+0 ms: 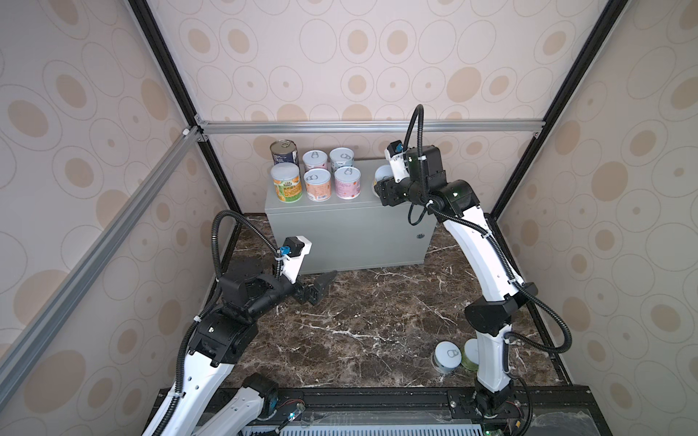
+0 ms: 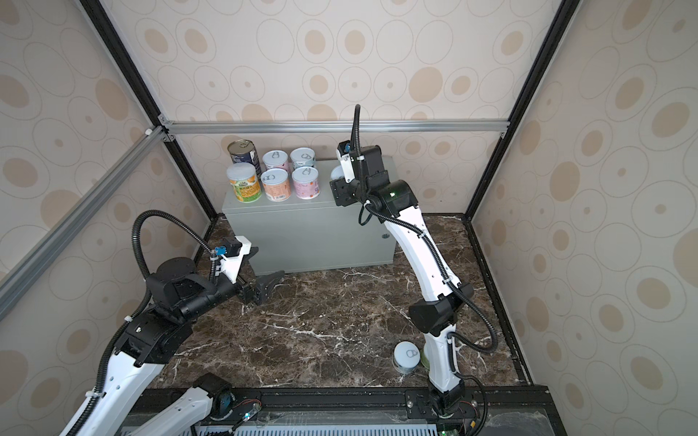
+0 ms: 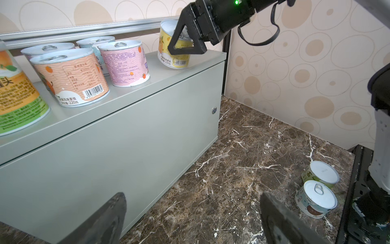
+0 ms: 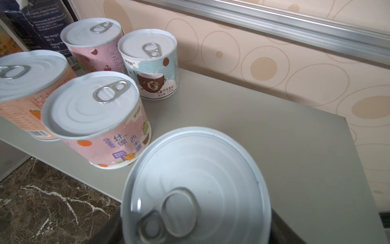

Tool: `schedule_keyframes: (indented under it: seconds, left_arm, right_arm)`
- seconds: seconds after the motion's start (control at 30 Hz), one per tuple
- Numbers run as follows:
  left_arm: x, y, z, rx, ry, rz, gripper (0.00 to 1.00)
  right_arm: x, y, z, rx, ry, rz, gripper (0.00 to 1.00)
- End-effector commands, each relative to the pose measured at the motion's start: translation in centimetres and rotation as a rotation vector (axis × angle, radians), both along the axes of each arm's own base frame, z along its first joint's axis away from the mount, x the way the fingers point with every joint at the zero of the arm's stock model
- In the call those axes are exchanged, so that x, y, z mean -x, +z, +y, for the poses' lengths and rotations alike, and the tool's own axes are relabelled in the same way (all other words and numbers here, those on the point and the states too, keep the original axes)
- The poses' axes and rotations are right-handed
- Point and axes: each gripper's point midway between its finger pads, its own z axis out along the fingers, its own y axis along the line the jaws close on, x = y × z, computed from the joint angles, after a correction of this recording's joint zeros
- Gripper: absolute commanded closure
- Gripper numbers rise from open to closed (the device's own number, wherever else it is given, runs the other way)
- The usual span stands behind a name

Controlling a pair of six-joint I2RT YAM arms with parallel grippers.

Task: Place and organize the canned foods onto the counter
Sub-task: 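Lift the yellow can with the right gripper to the cabinet top, then lower the yellow can onto the cabinet top beside the light-blue can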

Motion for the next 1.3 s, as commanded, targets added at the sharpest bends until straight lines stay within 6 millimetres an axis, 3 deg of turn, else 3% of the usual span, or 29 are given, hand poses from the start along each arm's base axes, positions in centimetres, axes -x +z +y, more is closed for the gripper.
schedule_keyframes:
  seconds: [0.0,0.47,0.87,1.07,1.27]
  left_arm:
    - [-0.1,0.1,-0.1,-0.023,-0.007,-0.03,0.02]
    - [-1.3,0.9,-0.7,-0.023,-0.011,-0.015,0.02]
    - [-3.2,2.4,-2.1,0.04,-0.024,0.019,0.02]
    - [-3.5,3.0,-2.3,0.081,-0.022,0.023,0.02]
    - [-3.4,3.2,-2.1,0.095,-0.01,0.033,0.02]
  right_arm:
    - [-0.2,2.7,0.1,-0.05,0.011,-0.079,0.22]
    - [-2.1,1.2,0.5,-0.084,0.021,-0.055,0.11]
    - [-0.2,1.3,-0.9,-0.084,0.043,-0.06,0.09]
    - [0.2,0.6,-1.1,-0.095,0.06,-0.058,0.15]
    - [-0.9,0.3,-0.5,-0.118,0.091,-0.055,0.26]
